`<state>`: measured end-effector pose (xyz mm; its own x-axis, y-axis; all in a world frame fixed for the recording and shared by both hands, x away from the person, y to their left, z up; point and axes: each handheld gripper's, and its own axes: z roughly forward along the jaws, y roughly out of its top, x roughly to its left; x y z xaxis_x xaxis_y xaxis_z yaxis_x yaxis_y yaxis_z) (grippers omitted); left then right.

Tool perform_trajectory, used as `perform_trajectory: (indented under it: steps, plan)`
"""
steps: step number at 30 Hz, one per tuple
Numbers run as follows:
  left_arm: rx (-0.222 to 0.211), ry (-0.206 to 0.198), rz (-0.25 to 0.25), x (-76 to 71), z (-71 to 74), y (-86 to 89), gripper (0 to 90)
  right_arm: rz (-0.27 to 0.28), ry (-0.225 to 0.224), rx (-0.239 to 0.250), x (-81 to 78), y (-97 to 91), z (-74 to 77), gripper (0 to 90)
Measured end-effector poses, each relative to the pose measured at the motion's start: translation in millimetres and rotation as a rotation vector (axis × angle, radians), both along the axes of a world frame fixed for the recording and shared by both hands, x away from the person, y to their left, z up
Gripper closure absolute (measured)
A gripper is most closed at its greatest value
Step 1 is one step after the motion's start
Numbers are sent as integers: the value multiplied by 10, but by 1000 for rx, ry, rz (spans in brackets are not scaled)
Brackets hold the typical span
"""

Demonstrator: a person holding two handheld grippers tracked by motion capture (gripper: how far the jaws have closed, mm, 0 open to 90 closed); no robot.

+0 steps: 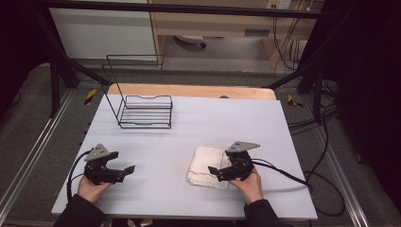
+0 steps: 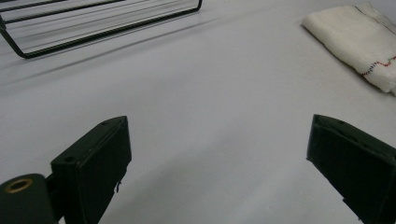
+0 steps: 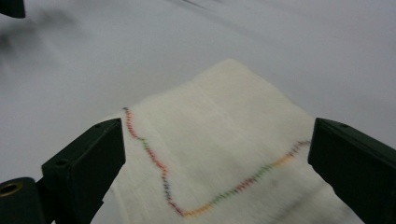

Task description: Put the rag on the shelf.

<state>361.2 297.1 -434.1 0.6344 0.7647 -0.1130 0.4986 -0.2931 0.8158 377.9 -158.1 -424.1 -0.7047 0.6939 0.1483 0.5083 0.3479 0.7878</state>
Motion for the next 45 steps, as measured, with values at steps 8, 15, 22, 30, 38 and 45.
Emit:
perform_trajectory:
  steps: [8, 15, 22, 30, 38, 45]
  plan:
    - [-2, 6, 5, 9, 30, -101, 63, -94, 15, -8, 30, -377, -39, 18]
    - [-18, 11, -1, 59, 134, -312, 63, -120, 2, -22, 14, -500, -82, 12]
    - [9, 12, -32, 140, 209, -657, 63, -124, -4, -56, -14, -517, -106, 5]
    - [18, 25, -79, 290, 260, -1094, 63, -135, -6, -44, -16, -510, -113, 5]
    - [48, 32, -116, 463, 255, -1526, 64, -137, -4, -48, -14, -510, -119, 5]
    - [40, 70, -130, 629, 171, -1837, 84, -126, 5, -39, -20, -495, -129, 5]
